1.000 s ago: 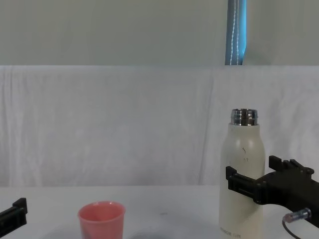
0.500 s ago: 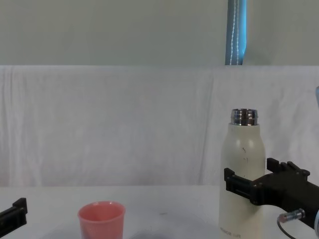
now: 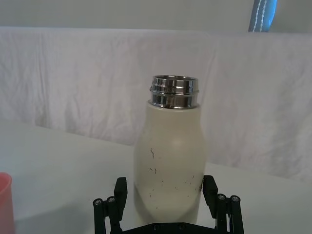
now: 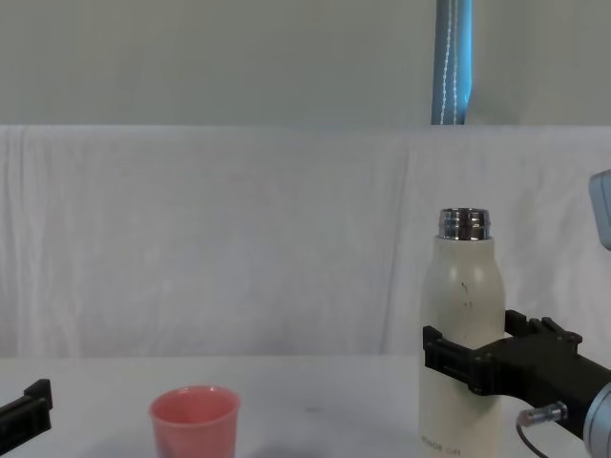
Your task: Grasp the thermos with one hand and pour water into the cup lid.
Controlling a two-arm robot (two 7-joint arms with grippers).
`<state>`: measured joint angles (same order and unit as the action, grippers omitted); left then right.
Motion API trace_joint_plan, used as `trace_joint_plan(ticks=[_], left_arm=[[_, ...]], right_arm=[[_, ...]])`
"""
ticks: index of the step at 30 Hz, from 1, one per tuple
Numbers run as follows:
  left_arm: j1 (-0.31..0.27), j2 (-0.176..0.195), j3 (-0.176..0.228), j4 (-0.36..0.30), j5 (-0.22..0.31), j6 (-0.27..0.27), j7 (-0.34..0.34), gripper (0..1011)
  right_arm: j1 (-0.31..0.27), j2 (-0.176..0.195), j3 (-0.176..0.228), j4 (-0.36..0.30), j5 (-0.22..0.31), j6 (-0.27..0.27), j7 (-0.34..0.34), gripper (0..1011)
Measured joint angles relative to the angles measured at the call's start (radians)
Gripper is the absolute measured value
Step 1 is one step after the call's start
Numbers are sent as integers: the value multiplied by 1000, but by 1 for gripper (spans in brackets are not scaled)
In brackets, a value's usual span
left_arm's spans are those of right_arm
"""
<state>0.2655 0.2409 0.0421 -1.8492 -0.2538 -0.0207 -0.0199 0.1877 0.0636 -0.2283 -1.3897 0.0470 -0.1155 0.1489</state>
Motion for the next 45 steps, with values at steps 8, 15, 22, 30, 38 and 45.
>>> trace_joint_plan(ticks=[8, 15, 22, 30, 38, 45], left_arm=[[0, 0, 0, 0, 0, 0, 0, 1001], [0, 0, 0, 0, 0, 0, 0, 1001], [0, 0, 0, 0, 0, 0, 0, 1001], [0, 0, 0, 0, 0, 0, 0, 1001], [0, 0, 0, 0, 0, 0, 0, 1001], [0, 0, 0, 0, 0, 0, 0, 1001]], right_arm=[[16, -12, 3, 28, 0, -4, -8, 1000], [33, -19, 9, 46, 0, -3, -11, 1000], [47, -25, 11, 65, 0, -1, -11, 1000], [59, -33, 11, 80, 1, 6, -11, 1000], [71, -43, 11, 97, 7, 12, -11, 1000], [73, -46, 11, 101, 7, 17, -13, 1000]])
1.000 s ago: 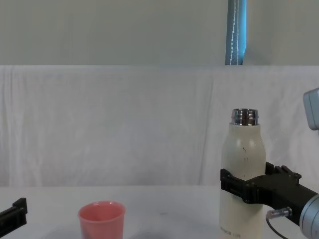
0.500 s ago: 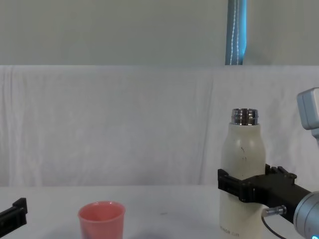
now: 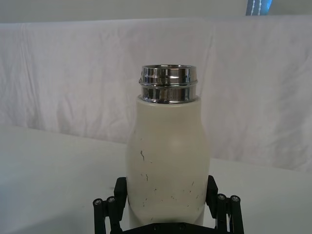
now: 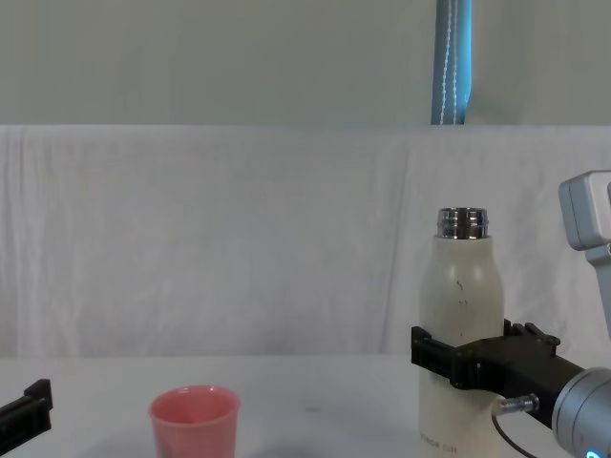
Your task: Grasp the thermos with one hand and pour water into the cup lid.
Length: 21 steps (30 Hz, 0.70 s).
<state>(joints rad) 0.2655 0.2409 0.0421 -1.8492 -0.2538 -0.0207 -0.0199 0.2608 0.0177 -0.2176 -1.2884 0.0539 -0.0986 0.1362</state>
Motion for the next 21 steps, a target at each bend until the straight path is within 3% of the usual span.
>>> trace_joint_plan(ticks=[21], left_arm=[[0, 0, 0, 0, 0, 0, 0, 1001]], right_arm=[[-1, 1, -1, -1, 0, -1, 0, 955]])
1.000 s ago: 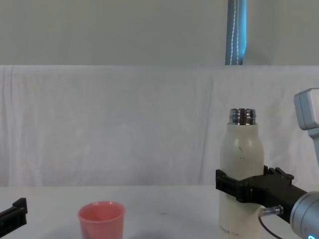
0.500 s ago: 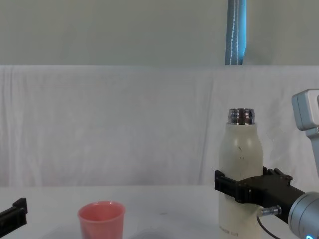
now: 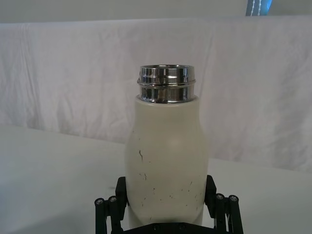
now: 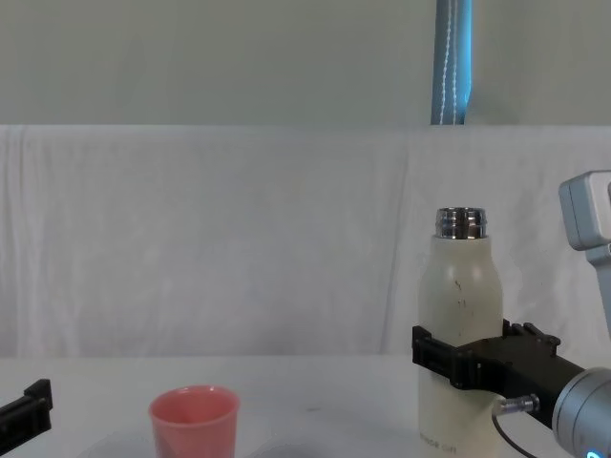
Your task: Grasp the thermos with one hand and pour water into the cup lid.
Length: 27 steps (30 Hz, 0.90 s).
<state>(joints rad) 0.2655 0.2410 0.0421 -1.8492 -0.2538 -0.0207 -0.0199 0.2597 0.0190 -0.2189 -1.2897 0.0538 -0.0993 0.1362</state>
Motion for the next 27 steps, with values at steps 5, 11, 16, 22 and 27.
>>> trace_joint_plan(ticks=[5, 11, 16, 22, 27], left_arm=[[0, 0, 0, 0, 0, 0, 0, 1001], [0, 0, 0, 0, 0, 0, 0, 1001], [0, 0, 0, 0, 0, 0, 0, 1001], [0, 0, 0, 0, 0, 0, 0, 1001], [0, 0, 0, 0, 0, 0, 0, 1001]], right_arm=[[0, 0, 0, 0, 0, 0, 0, 955], [0, 0, 0, -1, 0, -1, 0, 955], [0, 0, 0, -1, 0, -1, 0, 955], [-3, 4, -2, -12, -1, -1, 3, 955], [-13, 23, -19, -37, -33, -28, 4, 955]])
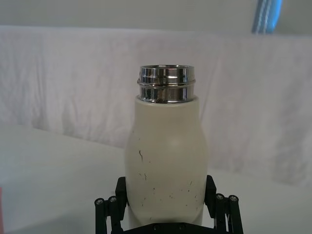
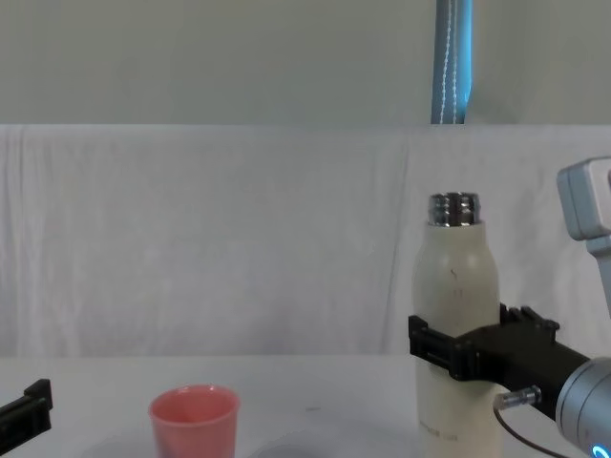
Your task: Grasp the thermos with one hand and pour water into the cup lid.
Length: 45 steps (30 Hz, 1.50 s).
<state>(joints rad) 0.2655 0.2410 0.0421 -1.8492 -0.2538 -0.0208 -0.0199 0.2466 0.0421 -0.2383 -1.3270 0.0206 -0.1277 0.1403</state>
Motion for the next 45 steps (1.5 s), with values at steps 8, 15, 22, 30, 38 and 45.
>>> trace_joint_plan(ticks=[8, 15, 22, 30, 38, 45], left_arm=[[0, 0, 0, 0, 0, 0, 0, 1001], [0, 0, 0, 0, 0, 0, 0, 1001], [0, 0, 0, 0, 0, 0, 0, 1001], [0, 0, 0, 0, 0, 0, 0, 1001], [0, 0, 0, 0, 0, 0, 0, 1001], [0, 0, 0, 0, 0, 0, 0, 1001]], right_arm=[[-5, 26, -14, -44, -36, -23, 8, 955], [21, 57, -22, -58, -76, -35, 18, 955], [53, 90, -58, -36, -179, -77, -2, 955], [76, 122, -105, -11, -306, -134, -34, 955], [80, 161, -159, -7, -440, -186, -78, 955], [76, 190, -204, -7, -548, -208, -121, 955]])
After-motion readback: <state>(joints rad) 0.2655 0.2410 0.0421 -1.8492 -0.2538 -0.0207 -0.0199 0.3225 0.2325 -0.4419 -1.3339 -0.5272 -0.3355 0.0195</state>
